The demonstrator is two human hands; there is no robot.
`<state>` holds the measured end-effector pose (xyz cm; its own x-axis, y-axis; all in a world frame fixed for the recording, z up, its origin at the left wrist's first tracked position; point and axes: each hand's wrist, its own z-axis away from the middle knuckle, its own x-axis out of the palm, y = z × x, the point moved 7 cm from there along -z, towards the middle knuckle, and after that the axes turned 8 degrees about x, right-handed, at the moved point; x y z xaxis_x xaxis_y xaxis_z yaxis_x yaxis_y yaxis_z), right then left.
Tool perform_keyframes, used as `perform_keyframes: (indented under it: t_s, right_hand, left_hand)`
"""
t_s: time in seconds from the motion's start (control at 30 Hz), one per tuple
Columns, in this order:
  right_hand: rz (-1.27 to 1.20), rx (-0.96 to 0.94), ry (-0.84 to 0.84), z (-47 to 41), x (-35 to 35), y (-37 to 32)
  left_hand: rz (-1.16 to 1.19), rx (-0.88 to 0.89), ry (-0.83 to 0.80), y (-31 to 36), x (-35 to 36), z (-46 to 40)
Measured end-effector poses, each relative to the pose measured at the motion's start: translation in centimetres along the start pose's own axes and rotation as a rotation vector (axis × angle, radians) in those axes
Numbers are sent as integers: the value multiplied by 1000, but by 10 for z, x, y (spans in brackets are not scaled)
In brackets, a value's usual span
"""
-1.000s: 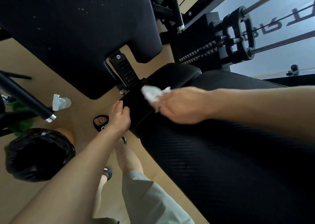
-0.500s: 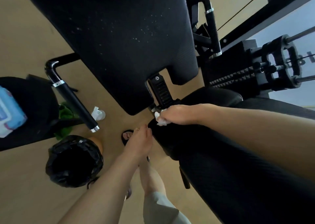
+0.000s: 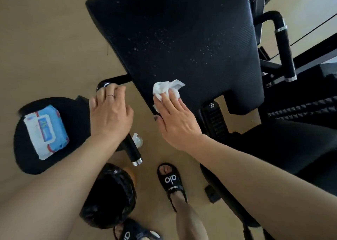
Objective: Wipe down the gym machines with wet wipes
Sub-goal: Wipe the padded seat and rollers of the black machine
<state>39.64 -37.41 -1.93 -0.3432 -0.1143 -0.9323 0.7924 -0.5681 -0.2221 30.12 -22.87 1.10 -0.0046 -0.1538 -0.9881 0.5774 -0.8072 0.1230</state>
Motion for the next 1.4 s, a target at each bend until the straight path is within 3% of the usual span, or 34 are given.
perform_keyframes:
  t_s: [0.1, 0.27, 0.53, 0.77, 0.93, 1.07, 1.2, 1.4]
  right_hand:
    - [87, -45, 137, -12, 5, 9]
    - [-39, 40, 315, -71, -21, -3]
    - [240, -210, 216, -10, 18, 17]
    - [193, -253, 341, -100, -27, -44]
    - [325, -286, 268, -66, -13, -16]
    - [357, -314, 217, -50, -11, -5]
    - [315, -388, 300, -98, -42, -37]
    - [210, -358, 362, -147, -68, -64]
  left_hand:
    - [-46, -5, 77, -9, 6, -12]
    - [-49, -54, 243, -11, 10, -11]
    - [-52, -76, 230, -11, 12, -12]
    - [-33, -83, 318, -12, 12, -12]
    - [14, -81, 277, -13, 10, -11]
    - [190, -243, 332, -18, -7, -24]
    - [310, -424, 300, -37, -4, -49]
    - [390, -427, 340, -44, 2, -48]
